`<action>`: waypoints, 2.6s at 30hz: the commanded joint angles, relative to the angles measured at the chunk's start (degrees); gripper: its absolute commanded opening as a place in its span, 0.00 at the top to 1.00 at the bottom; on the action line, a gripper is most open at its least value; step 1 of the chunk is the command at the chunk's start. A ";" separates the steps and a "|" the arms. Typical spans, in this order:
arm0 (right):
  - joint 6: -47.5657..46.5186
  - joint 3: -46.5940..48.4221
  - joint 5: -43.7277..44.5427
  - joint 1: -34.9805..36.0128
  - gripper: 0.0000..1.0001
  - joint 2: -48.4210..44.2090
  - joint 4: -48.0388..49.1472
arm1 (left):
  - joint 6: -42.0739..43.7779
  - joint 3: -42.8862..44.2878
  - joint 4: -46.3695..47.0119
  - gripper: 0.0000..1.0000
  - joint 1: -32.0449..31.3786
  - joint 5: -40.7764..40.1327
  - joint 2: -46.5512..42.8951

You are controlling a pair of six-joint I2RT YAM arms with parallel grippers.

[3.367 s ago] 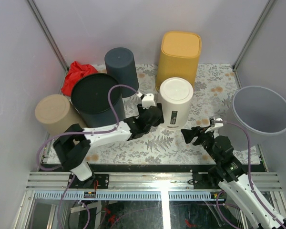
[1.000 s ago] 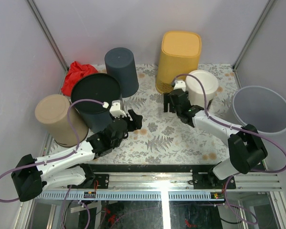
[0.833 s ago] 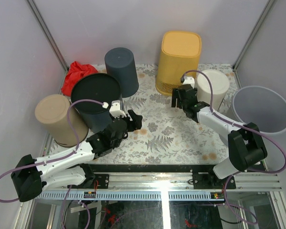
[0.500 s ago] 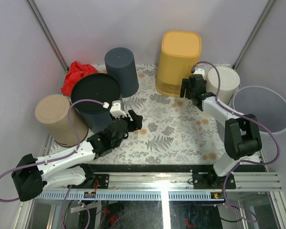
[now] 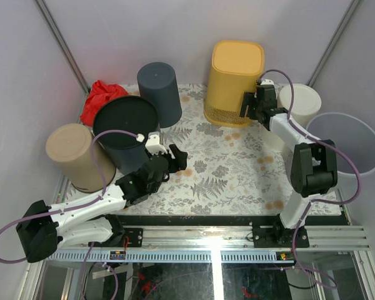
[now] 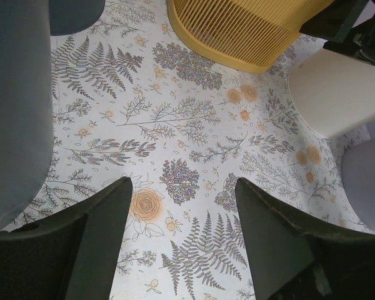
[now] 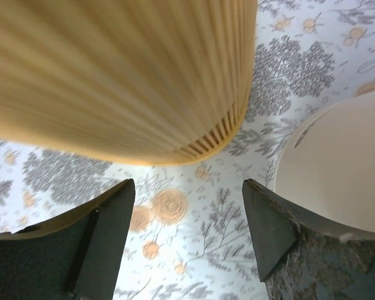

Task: Turn the large container upside down

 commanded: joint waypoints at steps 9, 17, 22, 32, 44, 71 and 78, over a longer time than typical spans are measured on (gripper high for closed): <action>6.79 -7.66 -2.57 4.62 0.27 -28.85 -7.64 | -0.53 -0.03 3.50 0.33 1.05 0.97 0.37; 8.26 -8.99 8.13 5.47 0.27 -43.29 -18.49 | -1.00 -0.53 3.78 0.33 1.11 2.05 -0.21; 8.45 -9.45 16.36 5.47 0.26 -48.70 -24.35 | -0.99 -0.41 4.09 0.33 1.09 2.60 0.66; 6.55 -9.68 29.56 5.47 0.25 -50.67 -32.04 | -0.87 -0.63 4.09 0.33 1.17 2.86 0.59; 5.68 -13.70 35.44 4.67 0.18 -50.03 -31.85 | -0.74 -0.47 4.15 0.33 1.18 3.17 1.07; 7.22 -14.92 29.74 3.54 1.00 -53.58 -31.39 | -1.00 -0.23 3.76 0.33 1.42 3.14 1.08; 10.25 -5.25 17.56 3.56 1.00 -54.02 -35.33 | -1.28 -0.07 3.52 0.33 1.76 1.32 1.38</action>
